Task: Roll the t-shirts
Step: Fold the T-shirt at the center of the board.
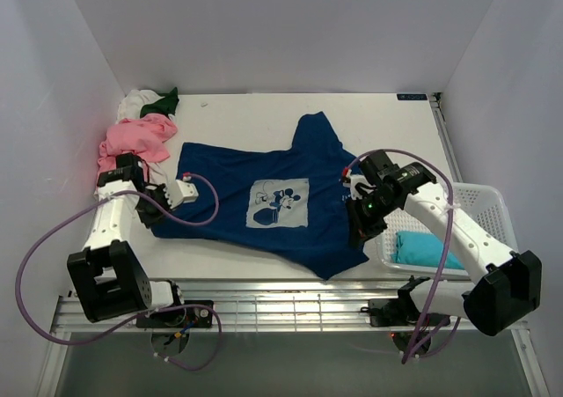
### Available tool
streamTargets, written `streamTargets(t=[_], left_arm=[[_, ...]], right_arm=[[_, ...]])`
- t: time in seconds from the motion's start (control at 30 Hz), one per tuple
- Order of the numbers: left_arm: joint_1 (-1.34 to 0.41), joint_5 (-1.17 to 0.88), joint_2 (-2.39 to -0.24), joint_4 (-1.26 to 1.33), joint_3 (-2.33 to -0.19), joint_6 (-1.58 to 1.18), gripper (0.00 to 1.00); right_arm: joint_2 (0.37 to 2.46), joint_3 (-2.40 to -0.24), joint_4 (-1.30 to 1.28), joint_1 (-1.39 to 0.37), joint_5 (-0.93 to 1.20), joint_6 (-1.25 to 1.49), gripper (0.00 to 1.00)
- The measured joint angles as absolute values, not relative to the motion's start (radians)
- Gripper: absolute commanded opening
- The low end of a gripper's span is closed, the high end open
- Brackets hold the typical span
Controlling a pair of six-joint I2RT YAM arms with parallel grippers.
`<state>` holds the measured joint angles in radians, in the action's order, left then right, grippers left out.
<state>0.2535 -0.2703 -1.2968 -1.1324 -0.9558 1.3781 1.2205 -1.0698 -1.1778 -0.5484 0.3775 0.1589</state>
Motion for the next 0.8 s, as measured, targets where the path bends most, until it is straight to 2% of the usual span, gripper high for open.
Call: streamTargets(t=[0.17,0.47,0.8], left_arm=[[0.253,-0.308,-1.391,-1.047,-1.002,1.326,0.00],[0.251,-0.348,-1.567,-0.965,-1.094,1.220,0.00],[0.234,-0.339,-1.647,-0.900,-1.123,1.188,0.00]], right_arm=[[1.264,-1.078,-1.061,-0.456,0.328,0.165,0.08],[1.370,-1.084,-0.878,-0.405,0.236,0.213,0.08],[1.543,-1.230,-0.797,-0.366,0.133,0.196,0.08]])
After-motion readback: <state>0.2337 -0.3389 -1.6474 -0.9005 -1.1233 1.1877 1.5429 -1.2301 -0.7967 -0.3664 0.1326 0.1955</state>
